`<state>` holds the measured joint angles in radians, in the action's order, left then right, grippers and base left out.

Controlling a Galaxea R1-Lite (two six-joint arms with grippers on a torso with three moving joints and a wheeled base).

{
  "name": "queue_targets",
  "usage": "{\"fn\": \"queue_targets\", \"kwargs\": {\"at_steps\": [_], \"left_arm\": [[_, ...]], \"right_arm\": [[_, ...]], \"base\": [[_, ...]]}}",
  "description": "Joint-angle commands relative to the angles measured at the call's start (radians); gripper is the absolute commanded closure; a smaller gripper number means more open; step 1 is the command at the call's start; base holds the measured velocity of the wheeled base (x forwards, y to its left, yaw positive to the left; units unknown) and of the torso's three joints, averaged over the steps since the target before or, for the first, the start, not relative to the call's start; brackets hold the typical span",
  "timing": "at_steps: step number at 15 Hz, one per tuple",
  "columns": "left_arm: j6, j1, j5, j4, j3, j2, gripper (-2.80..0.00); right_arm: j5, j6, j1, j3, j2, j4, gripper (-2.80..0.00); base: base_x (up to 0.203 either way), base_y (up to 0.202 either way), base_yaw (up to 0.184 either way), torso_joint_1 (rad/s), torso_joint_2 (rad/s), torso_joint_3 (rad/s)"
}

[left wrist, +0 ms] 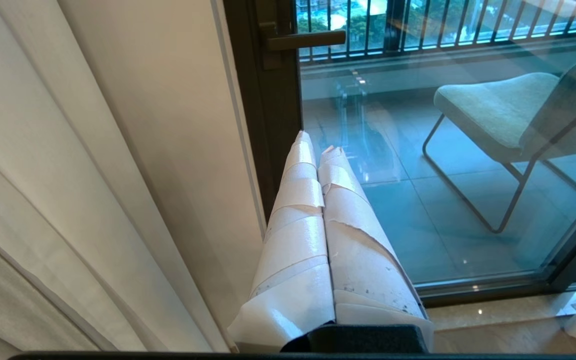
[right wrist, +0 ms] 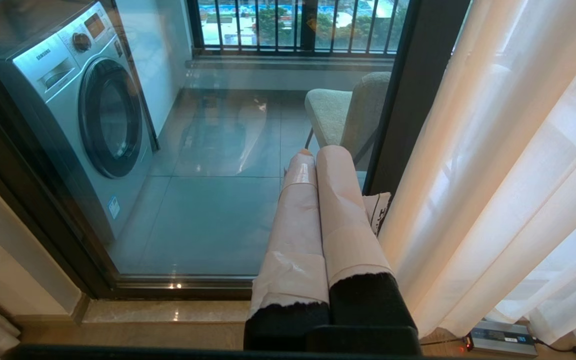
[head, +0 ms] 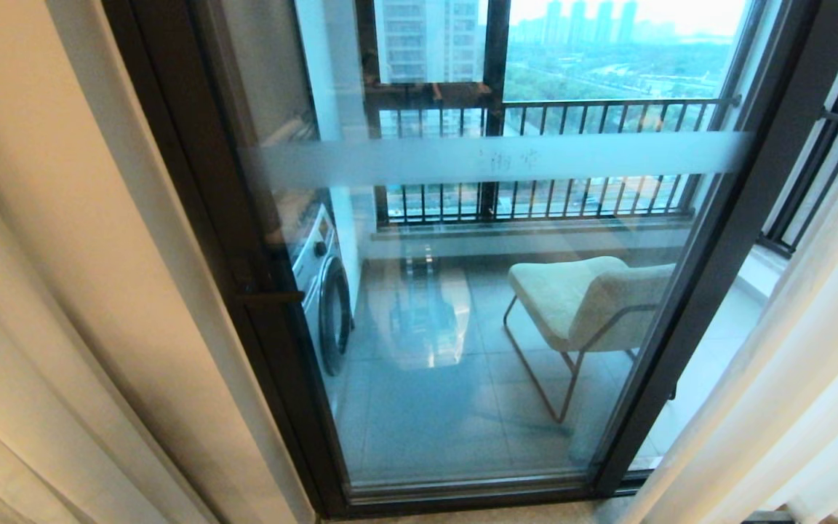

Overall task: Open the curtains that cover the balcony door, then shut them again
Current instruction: Pull the inner curtains open on both sides

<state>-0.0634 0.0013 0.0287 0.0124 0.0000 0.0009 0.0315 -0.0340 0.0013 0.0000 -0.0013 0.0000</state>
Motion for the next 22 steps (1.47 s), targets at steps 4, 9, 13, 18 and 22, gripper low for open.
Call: {"fn": "queue_targets", "kwargs": {"at_steps": [4,9,13,18,22], "left_arm": [[0.001,0.000,-0.001,0.001,0.000,-0.001,0.00],[-0.001,0.000,-0.001,0.001,0.000,-0.001,0.00],[-0.001,0.000,-0.001,0.001,0.000,-0.001,0.00],[-0.001,0.000,-0.001,0.001,0.000,-0.001,0.00],[-0.001,0.000,-0.001,0.001,0.000,-0.001,0.00]], "right_arm": [[0.001,-0.001,0.000,0.000,0.001,0.000,0.00],[0.001,-0.001,0.000,0.000,0.001,0.000,0.00],[0.001,0.000,0.000,0.000,0.001,0.000,0.00],[0.001,-0.001,0.000,0.000,0.001,0.000,0.00],[0.001,-0.001,0.000,0.000,0.001,0.000,0.00]], "base": [[0.000,0.000,0.000,0.000,0.00,0.000],[0.000,0.000,0.000,0.000,0.00,0.000],[0.000,0.000,0.000,0.000,0.00,0.000],[0.000,0.000,0.000,0.000,0.00,0.000],[0.000,0.000,0.000,0.000,0.00,0.000]]}}
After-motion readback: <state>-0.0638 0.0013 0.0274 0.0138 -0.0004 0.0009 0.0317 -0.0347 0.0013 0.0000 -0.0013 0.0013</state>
